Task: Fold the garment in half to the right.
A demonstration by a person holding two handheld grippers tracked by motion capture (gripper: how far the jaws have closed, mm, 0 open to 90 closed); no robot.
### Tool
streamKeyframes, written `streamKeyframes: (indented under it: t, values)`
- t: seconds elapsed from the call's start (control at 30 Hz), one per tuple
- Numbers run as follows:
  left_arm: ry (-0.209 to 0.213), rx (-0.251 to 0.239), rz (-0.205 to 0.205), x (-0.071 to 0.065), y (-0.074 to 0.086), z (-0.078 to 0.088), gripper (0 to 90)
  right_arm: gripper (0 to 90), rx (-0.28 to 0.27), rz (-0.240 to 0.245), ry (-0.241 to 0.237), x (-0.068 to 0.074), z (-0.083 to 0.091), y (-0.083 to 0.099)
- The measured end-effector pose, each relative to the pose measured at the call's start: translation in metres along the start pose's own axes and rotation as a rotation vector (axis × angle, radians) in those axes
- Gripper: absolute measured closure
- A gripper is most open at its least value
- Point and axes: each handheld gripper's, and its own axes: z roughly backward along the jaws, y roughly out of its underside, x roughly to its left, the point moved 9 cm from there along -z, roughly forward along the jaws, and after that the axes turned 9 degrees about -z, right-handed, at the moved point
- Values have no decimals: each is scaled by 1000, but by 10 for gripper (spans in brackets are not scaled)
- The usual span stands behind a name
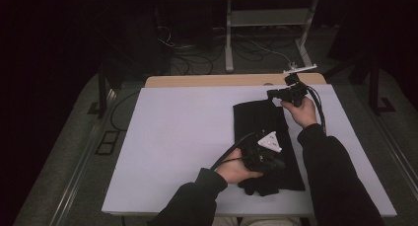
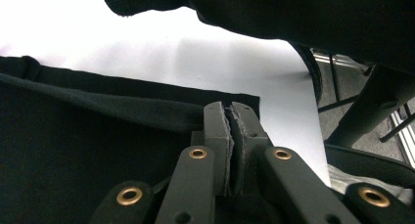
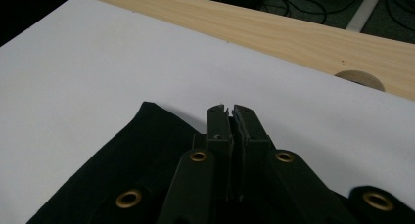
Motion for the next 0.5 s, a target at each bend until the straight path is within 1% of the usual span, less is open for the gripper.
streamKeyframes:
  t: [0.37, 0.5]
  values:
    - [17, 10, 5, 0, -1, -13, 847, 846, 5, -21, 15, -15, 2, 9]
    - [21, 21, 2, 0, -1, -18, 847, 846, 3, -31, 17, -19, 2, 12]
